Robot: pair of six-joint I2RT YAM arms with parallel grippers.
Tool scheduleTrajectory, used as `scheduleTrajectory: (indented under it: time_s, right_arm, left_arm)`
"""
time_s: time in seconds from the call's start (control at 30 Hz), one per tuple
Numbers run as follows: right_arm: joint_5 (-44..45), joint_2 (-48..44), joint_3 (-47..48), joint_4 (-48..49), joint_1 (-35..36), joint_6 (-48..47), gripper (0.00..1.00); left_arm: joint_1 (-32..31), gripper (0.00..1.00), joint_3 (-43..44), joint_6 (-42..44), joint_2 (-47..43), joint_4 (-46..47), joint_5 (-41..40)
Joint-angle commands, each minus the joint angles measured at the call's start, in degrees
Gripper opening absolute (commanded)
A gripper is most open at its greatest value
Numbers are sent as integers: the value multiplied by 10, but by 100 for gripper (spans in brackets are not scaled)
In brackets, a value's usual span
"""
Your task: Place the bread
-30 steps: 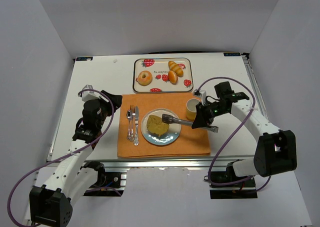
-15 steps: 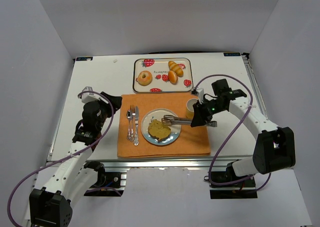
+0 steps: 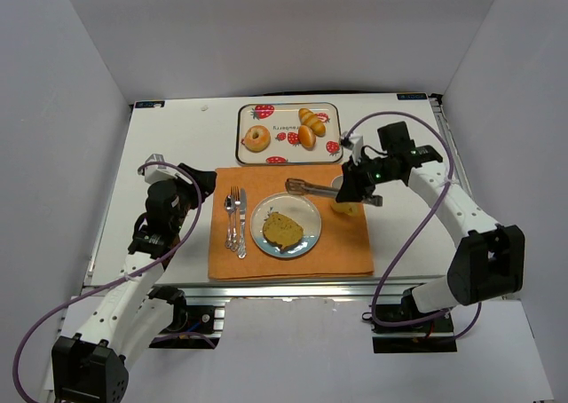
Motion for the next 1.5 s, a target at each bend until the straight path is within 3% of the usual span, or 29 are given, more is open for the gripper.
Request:
scheduleTrajectory:
  time_s: [0.0, 0.3, 0.53, 1.1, 1.47]
  right_arm:
    - [14, 20, 65, 65, 1, 27, 36]
    - [222, 161, 250, 115, 1, 126, 27]
    - [268, 246, 333, 107, 1, 137, 30]
    - [258, 280, 336, 123, 0, 151, 43]
    - [270, 288, 334, 132, 0, 143, 46]
  left_arm:
    - [1, 73, -2, 0, -10, 6, 1]
    - [1, 73, 1, 1, -8, 6, 0]
    - [1, 73, 0, 0, -10, 5, -3]
    - [1, 73, 2, 1, 19, 28, 3]
    - [1, 73, 1, 0, 23, 32, 4]
